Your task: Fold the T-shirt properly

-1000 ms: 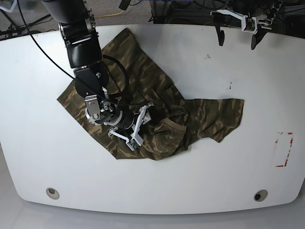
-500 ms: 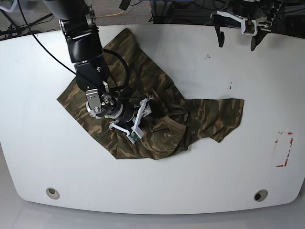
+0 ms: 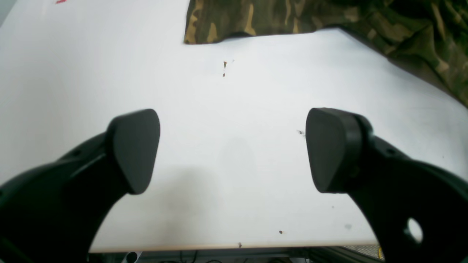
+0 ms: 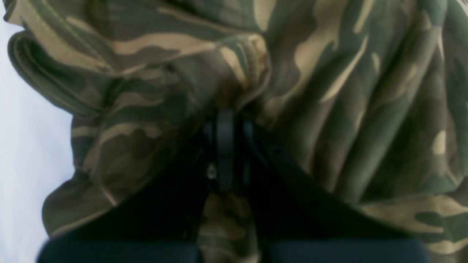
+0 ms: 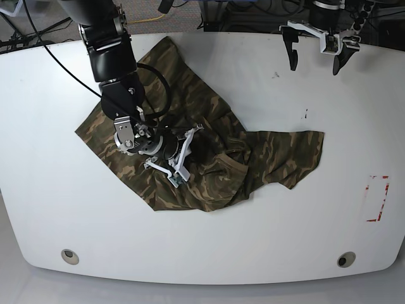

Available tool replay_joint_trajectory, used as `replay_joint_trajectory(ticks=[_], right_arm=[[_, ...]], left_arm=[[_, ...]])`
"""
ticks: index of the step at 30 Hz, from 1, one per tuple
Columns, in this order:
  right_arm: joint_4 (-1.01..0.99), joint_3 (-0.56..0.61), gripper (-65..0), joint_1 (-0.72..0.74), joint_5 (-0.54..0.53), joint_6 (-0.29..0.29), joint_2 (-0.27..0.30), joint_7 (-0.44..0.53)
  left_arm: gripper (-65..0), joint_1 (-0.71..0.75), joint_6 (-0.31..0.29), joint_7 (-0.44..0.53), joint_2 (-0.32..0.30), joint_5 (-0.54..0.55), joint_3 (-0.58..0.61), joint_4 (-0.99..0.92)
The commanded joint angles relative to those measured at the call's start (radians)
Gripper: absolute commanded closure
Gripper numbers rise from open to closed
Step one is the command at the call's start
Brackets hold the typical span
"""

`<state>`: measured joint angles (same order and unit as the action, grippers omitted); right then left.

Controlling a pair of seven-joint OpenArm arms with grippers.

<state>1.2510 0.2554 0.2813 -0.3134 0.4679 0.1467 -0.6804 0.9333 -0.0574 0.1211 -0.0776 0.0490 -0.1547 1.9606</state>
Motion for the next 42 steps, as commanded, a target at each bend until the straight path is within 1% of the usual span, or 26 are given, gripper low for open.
replay_joint_trajectory(ticks=[1, 7, 10, 15, 17, 19, 21, 23, 27, 31, 33, 36, 42], right_arm=[[0.057, -0.005, 0.0, 0.026, -0.010, 0.002, 0.001, 0.021], [0.194, -0.005, 0.0, 0.036, -0.010, -0.001, 0.003, 0.020], [0.256, -0.005, 0.0, 0.077, -0.010, -0.001, 0.003, 0.015], [0.332, -0.005, 0.0, 0.169, -0.008, 0.001, 0.008, 0.015], [0.347, -0.005, 0.0, 0.206, -0.008, 0.001, 0.009, 0.015], [0.352, -0.003, 0.0, 0.264, -0.008, 0.001, 0.009, 0.014], [0.350, -0.003, 0.0, 0.296, -0.008, 0.001, 0.011, 0.014], [0.349, -0.003, 0.0, 0.338, -0.010, 0.001, 0.031, 0.014], [0.345, -0.001, 0.0, 0.390, -0.010, 0.001, 0.043, 0.014], [0.345, -0.001, 0.0, 0.418, -0.010, 0.001, 0.046, 0.014], [0.345, -0.001, 0.0, 0.419, -0.010, 0.001, 0.046, 0.014], [0.345, -0.001, 0.0, 0.416, -0.010, 0.001, 0.061, 0.014], [0.345, -0.001, 0.0, 0.411, -0.011, 0.001, 0.061, 0.014]], left_arm=[[-59.9, 0.003, 0.000, 0.028, -0.008, 0.001, 0.022, 0.018], [-59.9, -0.015, -0.002, 0.027, -0.011, 0.001, 0.102, 0.016], [-59.9, -0.035, -0.002, 0.027, -0.044, 0.001, 0.160, 0.016], [-59.9, -0.073, 0.000, 0.022, -0.120, 0.001, 0.304, 0.013], [-59.9, -0.087, 0.000, -0.010, -0.136, 0.001, 0.341, 0.013], [-59.9, -0.118, 0.000, -0.080, -0.150, 0.002, 0.384, 0.015], [-59.9, -0.148, 0.000, -0.120, -0.149, 0.004, 0.409, 0.015], [-59.9, -0.190, 0.000, -0.174, -0.149, 0.004, 0.444, 0.015], [-59.9, -0.245, 0.000, -0.278, -0.150, 0.005, 0.516, 0.015], [-59.9, -0.308, 0.000, -0.364, -0.144, 0.007, 0.571, 0.012], [-59.9, -0.346, 0.003, -0.410, -0.143, 0.009, 0.617, -0.014], [-59.9, -0.385, 0.003, -0.432, -0.115, 0.009, 0.656, -0.057], [-59.9, -0.426, 0.001, -0.436, -0.047, 0.010, 0.660, -0.143]])
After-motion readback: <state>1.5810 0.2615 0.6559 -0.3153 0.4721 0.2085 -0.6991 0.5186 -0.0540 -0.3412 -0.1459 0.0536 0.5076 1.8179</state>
